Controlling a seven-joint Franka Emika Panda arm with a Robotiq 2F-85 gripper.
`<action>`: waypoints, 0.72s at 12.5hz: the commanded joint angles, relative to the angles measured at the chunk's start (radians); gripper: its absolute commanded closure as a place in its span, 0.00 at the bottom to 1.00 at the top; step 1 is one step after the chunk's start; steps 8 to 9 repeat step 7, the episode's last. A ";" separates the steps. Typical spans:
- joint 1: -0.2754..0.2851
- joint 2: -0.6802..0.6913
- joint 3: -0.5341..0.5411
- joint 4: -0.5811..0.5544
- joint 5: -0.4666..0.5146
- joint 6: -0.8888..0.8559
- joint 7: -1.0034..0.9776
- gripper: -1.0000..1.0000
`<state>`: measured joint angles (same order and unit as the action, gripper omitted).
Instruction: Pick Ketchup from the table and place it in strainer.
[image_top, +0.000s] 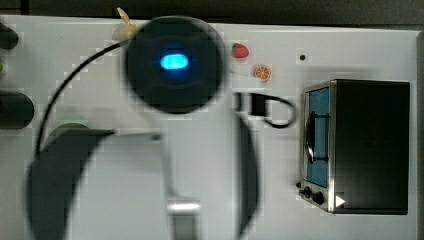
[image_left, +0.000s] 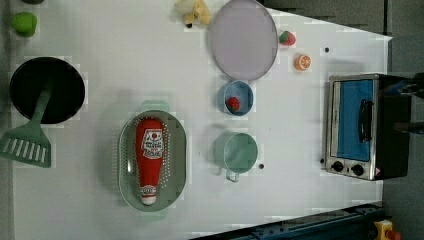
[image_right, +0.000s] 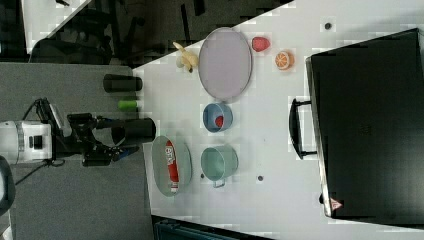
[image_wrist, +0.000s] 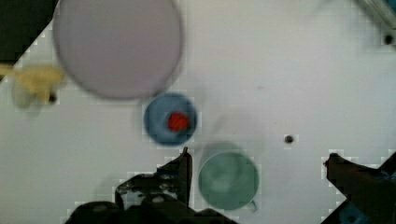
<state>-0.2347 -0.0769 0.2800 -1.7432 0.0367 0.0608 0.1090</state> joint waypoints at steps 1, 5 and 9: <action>0.009 0.012 -0.065 0.051 -0.013 -0.007 -0.108 0.00; 0.009 0.026 -0.093 0.052 -0.025 -0.007 -0.100 0.00; 0.009 0.026 -0.092 0.050 -0.025 -0.005 -0.100 0.00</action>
